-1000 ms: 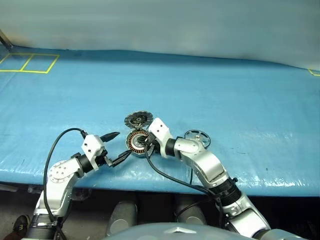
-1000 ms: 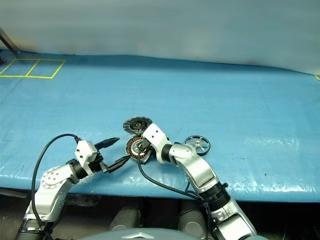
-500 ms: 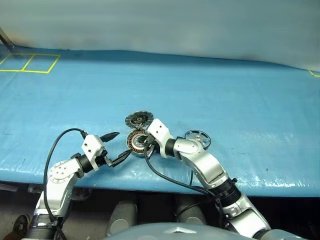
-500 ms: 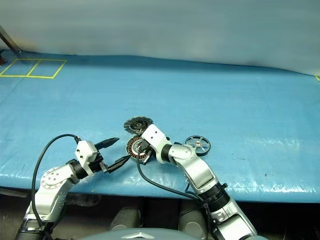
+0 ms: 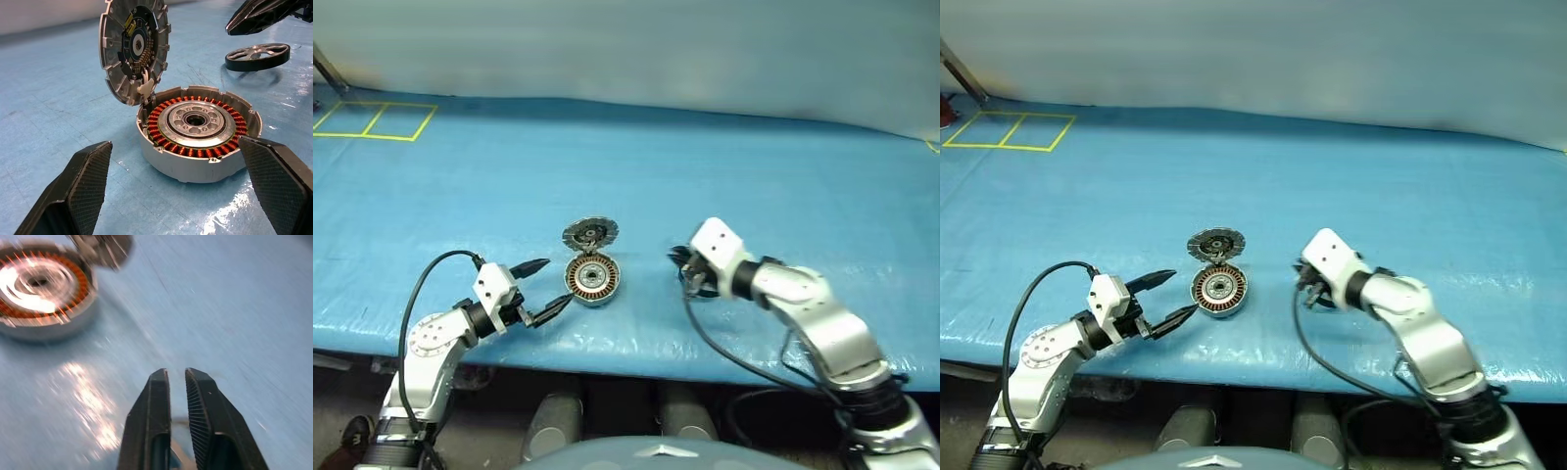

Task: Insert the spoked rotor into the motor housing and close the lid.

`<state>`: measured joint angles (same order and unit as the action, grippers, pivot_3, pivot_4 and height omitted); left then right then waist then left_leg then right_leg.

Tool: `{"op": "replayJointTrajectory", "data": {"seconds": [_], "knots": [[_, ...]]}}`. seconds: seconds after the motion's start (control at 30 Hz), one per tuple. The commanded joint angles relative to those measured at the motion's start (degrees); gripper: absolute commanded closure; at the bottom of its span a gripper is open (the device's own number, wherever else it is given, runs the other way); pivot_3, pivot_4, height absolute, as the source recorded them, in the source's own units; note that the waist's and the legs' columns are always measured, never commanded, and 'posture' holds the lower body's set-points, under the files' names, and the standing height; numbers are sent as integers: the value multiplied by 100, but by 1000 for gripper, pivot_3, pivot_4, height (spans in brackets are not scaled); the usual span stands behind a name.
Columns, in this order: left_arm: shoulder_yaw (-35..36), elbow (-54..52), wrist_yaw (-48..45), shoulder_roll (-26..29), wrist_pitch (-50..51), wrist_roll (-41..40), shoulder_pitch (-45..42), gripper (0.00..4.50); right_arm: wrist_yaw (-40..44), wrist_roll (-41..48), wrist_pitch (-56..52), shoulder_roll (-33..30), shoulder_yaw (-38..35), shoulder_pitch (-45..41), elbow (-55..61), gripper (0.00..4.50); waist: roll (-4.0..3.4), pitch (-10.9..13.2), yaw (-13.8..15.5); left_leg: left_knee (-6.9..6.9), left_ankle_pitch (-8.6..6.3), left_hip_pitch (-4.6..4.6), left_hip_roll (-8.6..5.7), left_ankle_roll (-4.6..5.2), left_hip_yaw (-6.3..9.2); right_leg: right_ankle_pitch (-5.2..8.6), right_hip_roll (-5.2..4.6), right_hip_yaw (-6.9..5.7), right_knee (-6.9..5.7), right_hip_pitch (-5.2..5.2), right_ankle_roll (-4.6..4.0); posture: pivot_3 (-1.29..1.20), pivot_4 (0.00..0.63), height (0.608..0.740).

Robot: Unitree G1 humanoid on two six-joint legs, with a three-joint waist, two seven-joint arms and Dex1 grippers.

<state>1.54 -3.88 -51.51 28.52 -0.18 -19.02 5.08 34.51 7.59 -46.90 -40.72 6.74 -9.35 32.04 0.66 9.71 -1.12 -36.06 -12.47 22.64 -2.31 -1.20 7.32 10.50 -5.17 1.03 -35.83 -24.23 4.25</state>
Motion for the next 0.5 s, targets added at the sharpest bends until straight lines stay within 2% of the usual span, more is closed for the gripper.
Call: {"op": "replayJointTrajectory", "data": {"seconds": [0.03, 0.13, 0.33, 0.5], "knots": [[-53, 102, -66, -53, -116, -6, -152, 0, -81, -77, -85, -225, -434, 4, 103, 2673, 1, 0, -15, 0, 0, -1, 2, 0, -3, 0, 1, 0, -2, -1, 0, 0, 150, 740], [-88, 162, -67, -84, -156, 11, -195, 0, -67, -89, -120, -312, -466, 47, -18, 1677, 3, 1, -22, 0, 0, -2, 6, 0, -6, 0, 3, 0, -3, -1, 0, 0, 150, 740], [-78, 200, -46, -85, -180, 65, -157, 0, -32, 138, -253, -132, -433, 309, 139, 1677, 8, 4, 16, 0, 0, 4, 0, 1, -6, -2, -3, 0, 4, 0, 3, 0, 150, 740], [-82, 197, -74, -92, -196, 46, -87, 0, 75, 137, -270, -386, -561, 617, 239, 1677, 9, 5, 37, -1, -1, 3, 0, 2, -6, -2, -4, 0, 3, 1, 3, 0, 150, 740]]}}
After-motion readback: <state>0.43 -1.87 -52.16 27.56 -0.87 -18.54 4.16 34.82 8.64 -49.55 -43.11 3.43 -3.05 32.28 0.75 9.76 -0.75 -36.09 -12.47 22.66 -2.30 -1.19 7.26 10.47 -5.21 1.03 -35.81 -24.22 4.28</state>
